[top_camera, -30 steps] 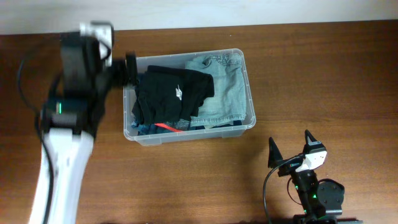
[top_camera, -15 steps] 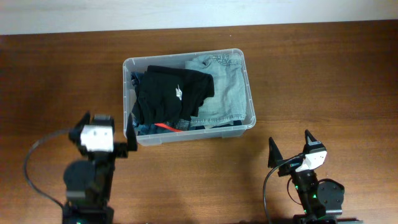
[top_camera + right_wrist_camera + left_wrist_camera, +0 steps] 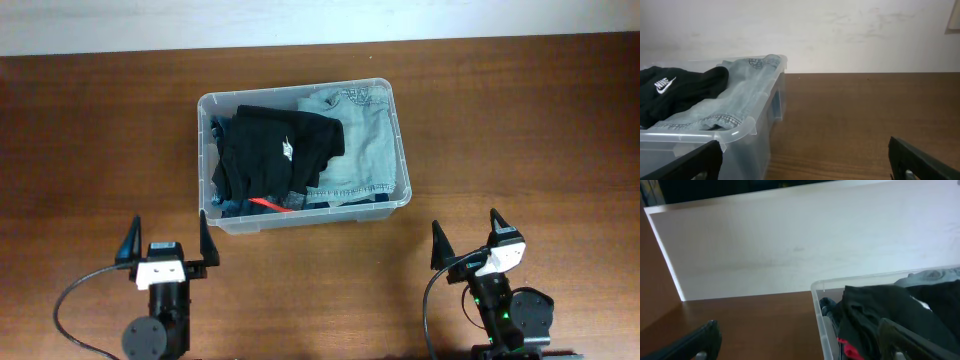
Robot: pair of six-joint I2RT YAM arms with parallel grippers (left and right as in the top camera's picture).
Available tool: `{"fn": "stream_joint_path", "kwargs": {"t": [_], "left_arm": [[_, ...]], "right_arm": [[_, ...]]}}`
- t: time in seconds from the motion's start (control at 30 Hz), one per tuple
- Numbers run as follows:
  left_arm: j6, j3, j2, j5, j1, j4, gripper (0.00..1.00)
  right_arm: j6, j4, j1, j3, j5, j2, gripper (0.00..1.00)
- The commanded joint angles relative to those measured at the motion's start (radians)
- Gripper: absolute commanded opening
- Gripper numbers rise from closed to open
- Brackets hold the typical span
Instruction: Pack container
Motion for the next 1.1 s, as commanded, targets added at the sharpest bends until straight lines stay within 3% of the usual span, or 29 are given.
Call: {"fn": "stream_joint_path", "kwargs": {"t": [0.0,0.37,1.07], "left_arm": [[0.016,-0.018,-0.057,0.011,0.004,-0.022,0.99],[0.016,-0.018,-0.133,-0.016,0.021,-0.312,0.99],[0.016,-0.017,-0.132,0.022,0.026,-0.319,0.99]], "right_arm": [[-0.01,-0.007,-0.008,-0.005,0.009,-0.01,0.99],[-0.01,-0.007,-0.008,-0.005,0.009,-0.01,0.98],[-0.01,-0.007,-0.008,-0.005,0.009,-0.01,0.98]]}}
